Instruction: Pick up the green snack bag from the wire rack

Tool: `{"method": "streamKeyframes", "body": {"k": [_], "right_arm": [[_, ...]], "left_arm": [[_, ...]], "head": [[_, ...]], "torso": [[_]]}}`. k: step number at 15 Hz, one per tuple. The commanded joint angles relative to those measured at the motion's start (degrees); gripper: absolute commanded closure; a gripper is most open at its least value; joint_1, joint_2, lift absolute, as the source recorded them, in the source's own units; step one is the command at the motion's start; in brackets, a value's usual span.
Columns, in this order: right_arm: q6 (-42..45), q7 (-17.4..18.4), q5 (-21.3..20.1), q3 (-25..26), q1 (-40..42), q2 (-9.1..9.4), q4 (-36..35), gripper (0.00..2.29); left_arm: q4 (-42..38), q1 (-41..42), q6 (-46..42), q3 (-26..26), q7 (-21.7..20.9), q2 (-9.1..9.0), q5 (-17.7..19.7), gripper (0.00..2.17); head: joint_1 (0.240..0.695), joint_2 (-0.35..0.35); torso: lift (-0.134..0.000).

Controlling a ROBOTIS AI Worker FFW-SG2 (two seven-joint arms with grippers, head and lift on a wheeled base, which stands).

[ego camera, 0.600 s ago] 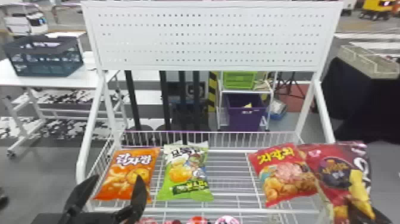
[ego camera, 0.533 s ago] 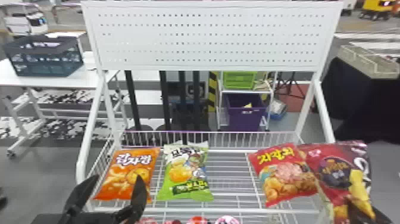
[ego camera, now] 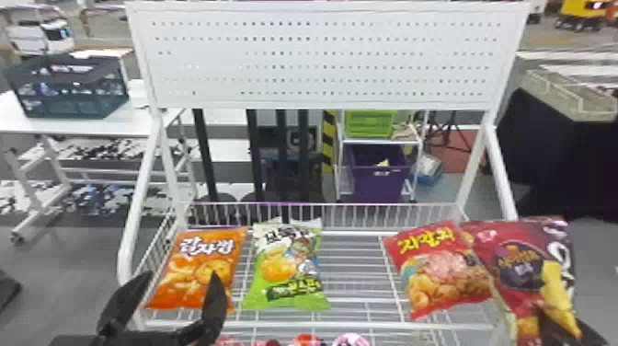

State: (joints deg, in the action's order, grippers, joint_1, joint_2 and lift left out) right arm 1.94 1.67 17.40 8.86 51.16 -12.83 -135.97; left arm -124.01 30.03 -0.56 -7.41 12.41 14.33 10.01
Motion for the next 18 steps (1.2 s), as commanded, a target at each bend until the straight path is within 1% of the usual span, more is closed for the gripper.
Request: {"method": "streamKeyframes", "body": {"k": [1,3,4,5,8,9,10,13,15,16,18], "right_arm": [[0.0,0.1,0.0,0.0,0.1,0.00,0.0,2.24],[0.0,0.0,0.0,-0.1,0.1,0.09,0.0,2.24],[0.0,0.0,-0.1,-0.2,0.1,0.18,-0.1,2.24],[0.0,0.0,-0.4,-0.3,0.2,0.26,-0.1,2.24],[-0.1,0.0,-0.9,-0.6,0.2,0.26,0.3,2.24],[-0.1,0.0,-0.9,-0.6,0.2,0.26,0.4,2.24],[-0.1,0.0,-0.9,-0.6,0.1,0.26,0.6,2.24],[-0.1,0.0,-0.9,-0.6,-0.1,0.26,1.0,2.24],[-0.1,0.0,-0.9,-0.6,-0.4,0.26,1.1,2.24],[-0.1,0.0,-0.9,-0.6,-0.4,0.26,1.3,2.24],[-0.1,0.1,-0.9,-0.6,-0.6,0.26,1.6,2.24]], "left_arm": [[0.3,-0.6,0.2,-0.3,-0.5,-0.09,0.0,0.04],[2.0,-4.5,1.6,-2.6,-0.8,-0.35,-0.2,0.04],[4.2,-7.2,3.7,-4.0,-1.0,-0.62,-0.1,0.04],[7.5,-10.2,3.9,-5.8,-1.6,-0.88,0.0,0.04],[17.8,-19.2,5.3,-11.5,-2.0,-2.81,-0.1,0.04],[21.0,-21.7,5.4,-12.6,-2.1,-3.78,-0.2,0.04],[23.6,-24.0,6.0,-13.3,-2.2,-4.31,0.0,0.04],[33.1,-30.5,6.5,-14.6,-2.7,-6.68,0.3,0.04],[39.7,-35.0,7.0,-16.0,-2.8,-7.56,0.3,0.04],[41.7,-36.4,7.6,-16.2,-2.9,-8.00,0.3,0.04],[43.6,-37.9,8.3,-16.4,-3.1,-8.17,0.3,0.04]], "head": [[0.499,0.000],[0.499,0.000],[0.499,0.000],[0.499,0.000],[0.499,0.000],[0.499,0.000],[0.499,0.000],[0.499,0.000],[0.499,0.000],[0.499,0.000],[0.499,0.000]], "torso": [[0.000],[0.000],[0.000],[0.000],[0.000],[0.000],[0.000],[0.000],[0.000],[0.000],[0.000]]}}
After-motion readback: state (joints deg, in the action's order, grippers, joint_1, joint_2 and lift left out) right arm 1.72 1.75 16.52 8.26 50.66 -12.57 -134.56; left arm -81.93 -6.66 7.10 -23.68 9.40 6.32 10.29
